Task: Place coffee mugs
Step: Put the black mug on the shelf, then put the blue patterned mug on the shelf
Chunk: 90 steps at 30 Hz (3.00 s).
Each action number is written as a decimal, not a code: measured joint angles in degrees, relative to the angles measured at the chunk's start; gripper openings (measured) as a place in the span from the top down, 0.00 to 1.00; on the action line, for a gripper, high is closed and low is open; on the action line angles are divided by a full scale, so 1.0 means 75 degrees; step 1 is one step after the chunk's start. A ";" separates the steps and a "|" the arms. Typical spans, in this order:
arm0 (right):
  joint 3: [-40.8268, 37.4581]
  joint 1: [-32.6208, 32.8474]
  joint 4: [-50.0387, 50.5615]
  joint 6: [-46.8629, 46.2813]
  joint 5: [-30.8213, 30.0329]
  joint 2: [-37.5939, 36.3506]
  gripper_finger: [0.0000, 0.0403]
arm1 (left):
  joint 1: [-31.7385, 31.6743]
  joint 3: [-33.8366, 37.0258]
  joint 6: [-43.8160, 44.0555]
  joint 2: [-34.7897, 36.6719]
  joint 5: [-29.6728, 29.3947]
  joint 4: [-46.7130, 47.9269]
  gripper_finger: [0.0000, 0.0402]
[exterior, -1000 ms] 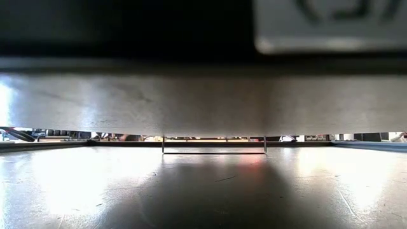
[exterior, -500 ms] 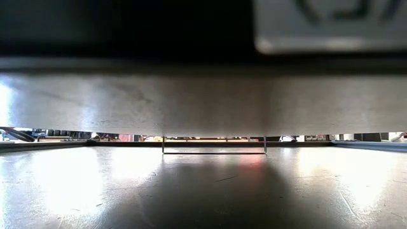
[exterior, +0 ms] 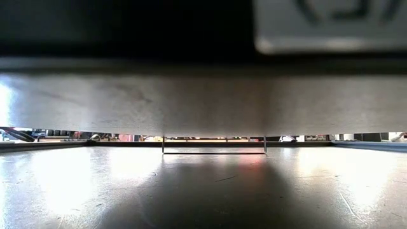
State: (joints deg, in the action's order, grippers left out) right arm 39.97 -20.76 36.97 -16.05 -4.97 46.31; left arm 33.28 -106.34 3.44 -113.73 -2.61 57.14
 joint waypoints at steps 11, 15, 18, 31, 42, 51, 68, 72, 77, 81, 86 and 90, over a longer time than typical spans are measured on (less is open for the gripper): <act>0.0000 -0.0001 0.0000 0.0001 0.0000 0.0002 0.79 | 0.0150 -0.0220 0.0921 0.0308 0.0017 0.0226 0.91; 0.0000 0.0000 0.0000 0.0001 0.0000 0.0000 0.79 | 0.0331 -0.0736 0.1943 0.0311 0.0015 0.1061 0.90; 0.0000 0.0001 0.0000 0.0000 0.0000 -0.0001 0.79 | 0.0563 -0.0970 0.2802 0.0311 0.0015 0.1578 0.86; 0.0000 0.0001 0.0000 0.0001 0.0002 0.0000 0.79 | 0.1914 -0.0132 0.7653 0.0326 -0.0489 0.2425 0.72; 0.0000 0.0001 0.0000 0.0000 0.0000 0.0001 0.79 | 0.2073 0.0784 1.0040 0.0311 0.0341 0.2505 0.67; 0.0000 0.0001 0.0000 0.0001 0.0001 0.0001 0.79 | 0.2054 0.1633 1.0433 0.0311 0.0425 0.2260 0.67; 0.0000 0.0001 0.0000 0.0000 0.0002 0.0000 0.79 | 0.2010 0.1979 0.9068 0.0302 0.0417 0.1662 0.97; 0.0000 -0.0002 0.0000 0.0000 0.0000 0.0002 0.79 | 0.1982 0.1783 0.8663 0.0299 0.0423 0.1740 0.98; 0.0000 0.0001 0.0000 0.0000 0.0000 0.0000 0.79 | 0.1924 0.1431 0.8197 0.0299 0.0351 0.1740 0.98; 0.0000 -0.0002 0.0000 0.0000 0.0000 -0.0001 0.79 | 0.1850 0.1050 0.7959 0.0299 0.0024 0.1747 0.98; 0.0000 0.0001 0.0000 0.0000 0.0000 0.0002 0.79 | 0.1674 0.0700 0.7789 0.0299 -0.0134 0.1646 0.98; 0.0000 -0.0001 0.0000 0.0000 0.0001 0.0002 0.79 | 0.1520 0.0622 0.7611 0.0299 -0.0134 0.1341 0.98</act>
State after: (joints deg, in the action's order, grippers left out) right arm 39.97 -20.77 36.97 -16.05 -4.97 46.33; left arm 44.68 -101.68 60.52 -111.48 -3.61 67.20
